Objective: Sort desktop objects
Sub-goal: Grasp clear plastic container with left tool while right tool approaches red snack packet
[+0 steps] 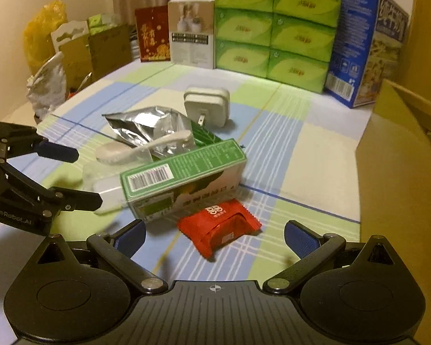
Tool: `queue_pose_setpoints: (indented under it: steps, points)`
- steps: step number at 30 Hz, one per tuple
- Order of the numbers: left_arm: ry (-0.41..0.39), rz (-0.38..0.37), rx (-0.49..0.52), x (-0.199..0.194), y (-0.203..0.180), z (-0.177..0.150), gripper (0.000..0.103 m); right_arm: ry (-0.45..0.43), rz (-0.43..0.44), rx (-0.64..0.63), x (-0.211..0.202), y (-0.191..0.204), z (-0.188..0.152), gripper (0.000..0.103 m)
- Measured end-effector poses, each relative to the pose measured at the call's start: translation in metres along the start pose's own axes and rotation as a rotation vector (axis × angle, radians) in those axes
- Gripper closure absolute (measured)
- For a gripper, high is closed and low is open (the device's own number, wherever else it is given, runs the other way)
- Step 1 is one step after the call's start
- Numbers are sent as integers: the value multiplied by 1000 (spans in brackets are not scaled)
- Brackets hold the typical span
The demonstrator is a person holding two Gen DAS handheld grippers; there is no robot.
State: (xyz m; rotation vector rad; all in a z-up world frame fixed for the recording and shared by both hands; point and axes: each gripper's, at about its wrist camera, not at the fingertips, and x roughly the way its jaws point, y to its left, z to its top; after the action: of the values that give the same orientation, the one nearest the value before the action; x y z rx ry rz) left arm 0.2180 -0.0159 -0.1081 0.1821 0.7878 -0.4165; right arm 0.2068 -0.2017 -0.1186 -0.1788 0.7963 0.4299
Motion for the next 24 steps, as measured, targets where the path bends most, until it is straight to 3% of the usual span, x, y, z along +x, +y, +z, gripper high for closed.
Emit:
queue_pose_setpoints:
  steps: [13,17,24]
  points:
    - [6,-3,44,28,0,5,25,32,48,-93,40,-11,-1,13]
    - [10,-9,48,35,-1,6,25,32,74,-56,47,-19,-2,16]
    - [21,-30,28,37,0,6,40,28,75,-64,43,-13,2,33]
